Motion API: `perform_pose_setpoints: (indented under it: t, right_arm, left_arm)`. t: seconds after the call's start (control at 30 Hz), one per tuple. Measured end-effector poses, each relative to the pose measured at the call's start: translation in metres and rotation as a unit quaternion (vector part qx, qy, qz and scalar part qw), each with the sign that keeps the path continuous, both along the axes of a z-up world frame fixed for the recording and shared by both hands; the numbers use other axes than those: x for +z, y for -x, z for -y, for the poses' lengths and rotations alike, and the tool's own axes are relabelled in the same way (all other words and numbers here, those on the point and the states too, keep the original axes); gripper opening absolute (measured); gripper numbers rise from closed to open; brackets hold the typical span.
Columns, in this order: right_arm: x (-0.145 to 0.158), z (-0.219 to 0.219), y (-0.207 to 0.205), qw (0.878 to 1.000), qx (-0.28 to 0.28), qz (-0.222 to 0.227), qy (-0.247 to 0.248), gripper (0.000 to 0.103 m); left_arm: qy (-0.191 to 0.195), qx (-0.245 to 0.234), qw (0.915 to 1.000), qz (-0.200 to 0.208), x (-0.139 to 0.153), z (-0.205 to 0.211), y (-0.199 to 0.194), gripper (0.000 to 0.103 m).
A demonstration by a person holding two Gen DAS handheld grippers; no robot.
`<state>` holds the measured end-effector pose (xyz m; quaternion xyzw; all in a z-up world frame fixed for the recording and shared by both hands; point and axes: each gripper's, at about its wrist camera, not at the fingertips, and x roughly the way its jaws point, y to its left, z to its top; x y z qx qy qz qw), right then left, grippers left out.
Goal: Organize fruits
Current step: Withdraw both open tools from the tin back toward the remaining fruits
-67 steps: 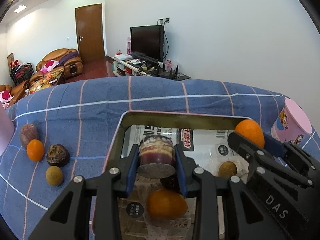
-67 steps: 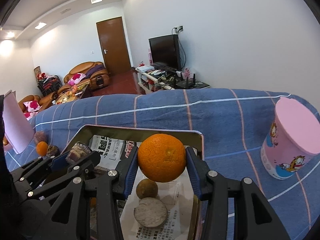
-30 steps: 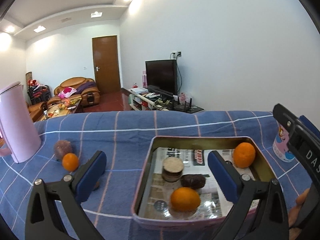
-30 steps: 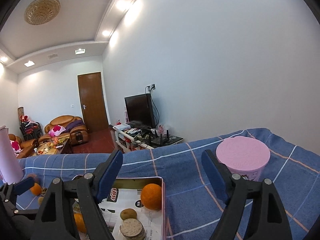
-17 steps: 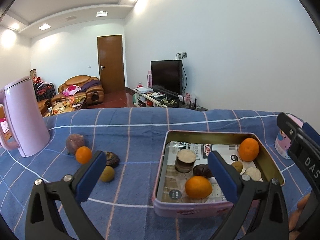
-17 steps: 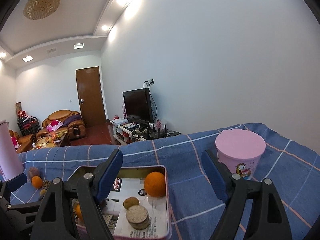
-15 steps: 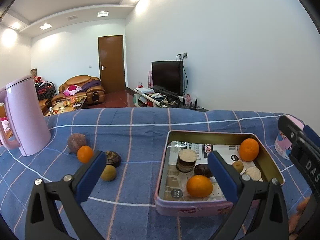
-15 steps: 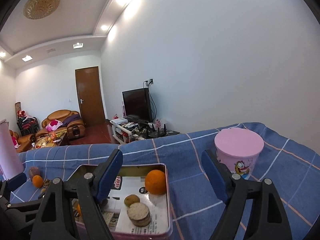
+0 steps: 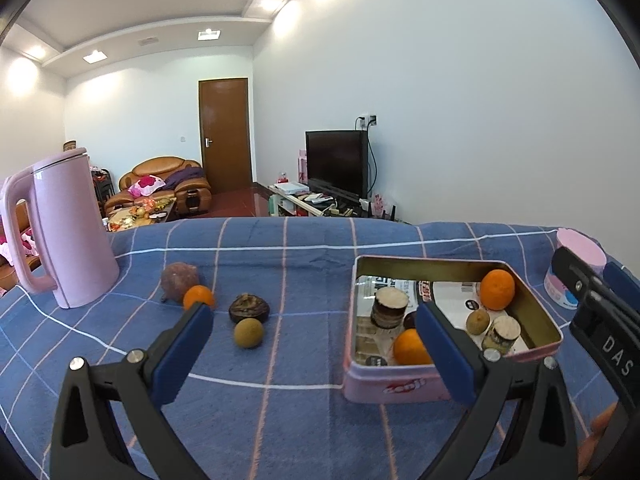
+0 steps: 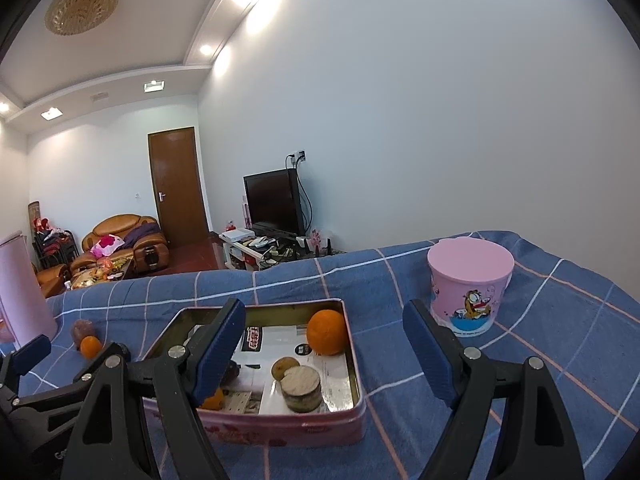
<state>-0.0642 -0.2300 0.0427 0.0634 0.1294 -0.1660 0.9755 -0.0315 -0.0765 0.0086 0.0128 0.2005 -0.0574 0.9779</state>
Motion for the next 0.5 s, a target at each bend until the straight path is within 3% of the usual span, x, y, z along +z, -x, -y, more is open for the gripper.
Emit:
perform_pose_setpoints:
  t: [0.5]
  right_arm:
    - [-0.004,-0.056,-0.007,0.999,0.033,-0.015,-0.01,0.082]
  left_arm:
    - [-0.009,0.004,0.9996,-0.025,-0.003,-0.046,-0.006,0.103]
